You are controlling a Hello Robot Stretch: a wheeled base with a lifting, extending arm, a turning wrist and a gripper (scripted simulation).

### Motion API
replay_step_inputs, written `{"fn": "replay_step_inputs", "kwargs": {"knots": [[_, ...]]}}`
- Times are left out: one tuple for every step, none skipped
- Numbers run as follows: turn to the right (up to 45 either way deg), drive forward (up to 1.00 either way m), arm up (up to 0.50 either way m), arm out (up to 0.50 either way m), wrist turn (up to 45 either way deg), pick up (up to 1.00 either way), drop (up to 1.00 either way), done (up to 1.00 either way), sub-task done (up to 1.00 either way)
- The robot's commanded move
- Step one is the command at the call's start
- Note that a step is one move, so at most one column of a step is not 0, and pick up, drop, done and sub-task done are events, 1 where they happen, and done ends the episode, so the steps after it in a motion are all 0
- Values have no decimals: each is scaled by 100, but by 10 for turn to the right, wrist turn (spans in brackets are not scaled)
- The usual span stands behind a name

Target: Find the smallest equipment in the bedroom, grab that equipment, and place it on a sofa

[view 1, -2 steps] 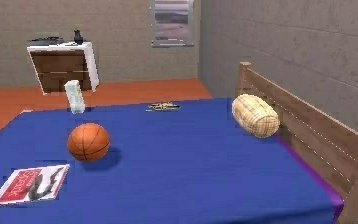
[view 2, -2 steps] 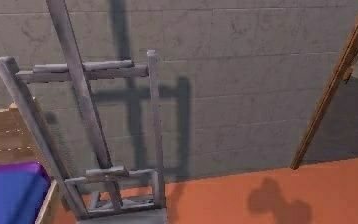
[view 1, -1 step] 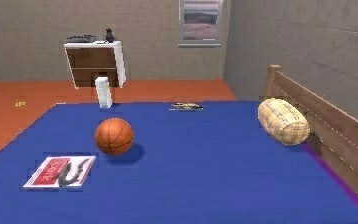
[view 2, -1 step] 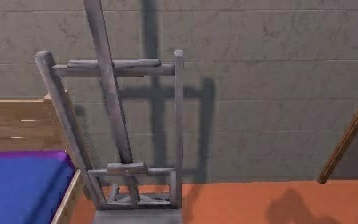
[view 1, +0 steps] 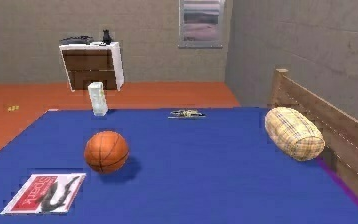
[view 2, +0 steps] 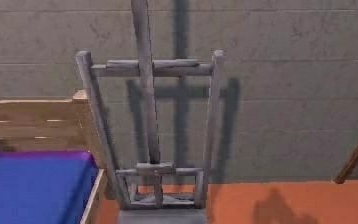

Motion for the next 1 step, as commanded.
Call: {"fn": "replay_step_inputs", "kwargs": {"knots": [[-450, 0, 0, 0, 0, 0, 0, 0, 0]]}}
